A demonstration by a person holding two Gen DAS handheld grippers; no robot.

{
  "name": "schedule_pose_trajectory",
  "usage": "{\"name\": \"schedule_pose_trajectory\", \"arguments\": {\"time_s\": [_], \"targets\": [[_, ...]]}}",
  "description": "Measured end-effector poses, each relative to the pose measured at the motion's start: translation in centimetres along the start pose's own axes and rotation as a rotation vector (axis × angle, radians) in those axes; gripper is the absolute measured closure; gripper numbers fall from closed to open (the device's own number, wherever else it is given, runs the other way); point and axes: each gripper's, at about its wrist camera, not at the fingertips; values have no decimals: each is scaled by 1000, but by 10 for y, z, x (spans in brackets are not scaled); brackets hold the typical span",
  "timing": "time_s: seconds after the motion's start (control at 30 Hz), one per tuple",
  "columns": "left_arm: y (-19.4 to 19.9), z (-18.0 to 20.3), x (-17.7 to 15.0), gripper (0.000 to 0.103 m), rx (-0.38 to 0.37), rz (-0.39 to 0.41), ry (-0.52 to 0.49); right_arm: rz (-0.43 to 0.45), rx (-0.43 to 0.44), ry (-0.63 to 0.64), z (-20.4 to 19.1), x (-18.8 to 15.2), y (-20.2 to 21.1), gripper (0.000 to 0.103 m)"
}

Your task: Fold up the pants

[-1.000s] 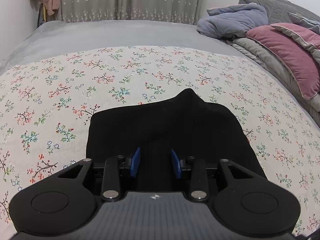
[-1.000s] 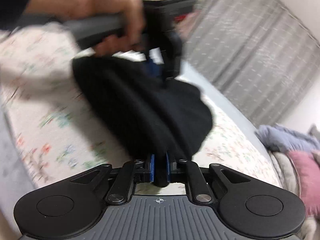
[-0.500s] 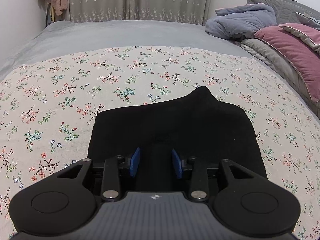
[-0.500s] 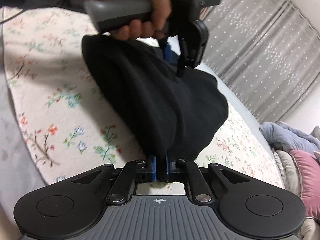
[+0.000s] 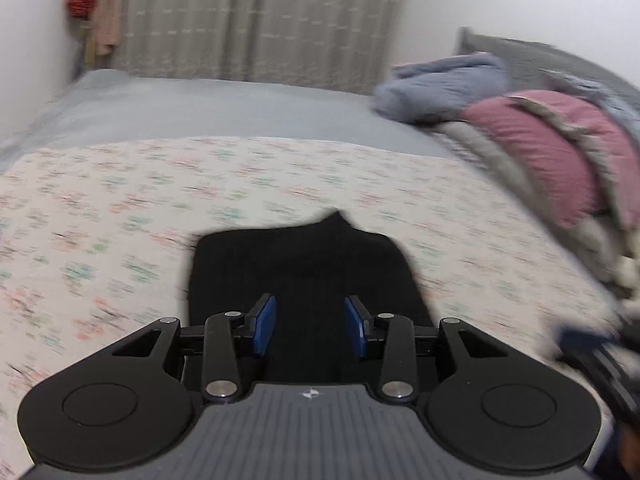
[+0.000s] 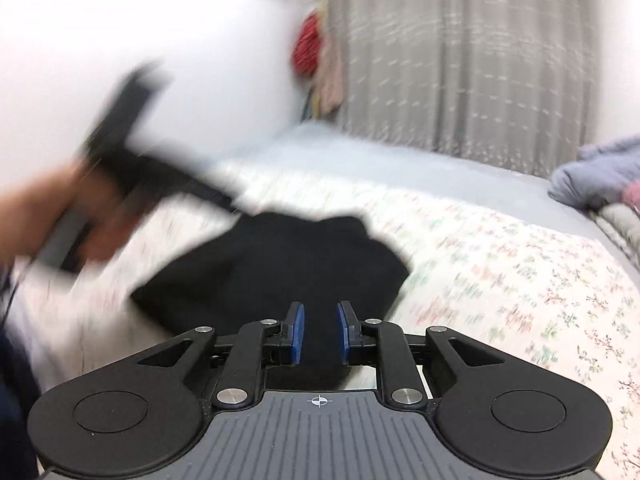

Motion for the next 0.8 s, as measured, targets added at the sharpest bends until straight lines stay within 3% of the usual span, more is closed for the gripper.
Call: {"name": "schedule_pose_trajectory", "arguments": {"time_s": [0.1,0.2,0.3,0.43,0.6,0.67,0.7,0.8], "targets": [[-6,33,-26,47,-71,-63,-67,-93,63,-68,17,6,-56,82],[-20,60,-58,48,-36,-132,-223,-199,158,-137,22,-2,-115,85],[-32,47,-73,48,-28,-177,-164,-224,99,-120,18,-14,-156,95],[-29,26,-69,53,-77,-194,-70,-207,80,-176,25,-3,-180,96],[-28,35,-74,54,-72,-184,-112,-223,10,-146,36,20,-210,101],[-28,36,-74,54,-80,-192,-112,-229,-83,-149,46,29,-225,99],[-28,34,-72,54,-90,-197,-105,-240,-120,-140,50,32,-234,85],[-22,24,-61,54,-153,-195,-63,-298,-125,-108,49,26,-248,85]]}}
Point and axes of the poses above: each gripper's, at about its wrist camera, not at the fingertips, and y roughly against the way its jaws point, z to its right, x to its top, and after that the axes turned 2 degrees about -x, right-handed
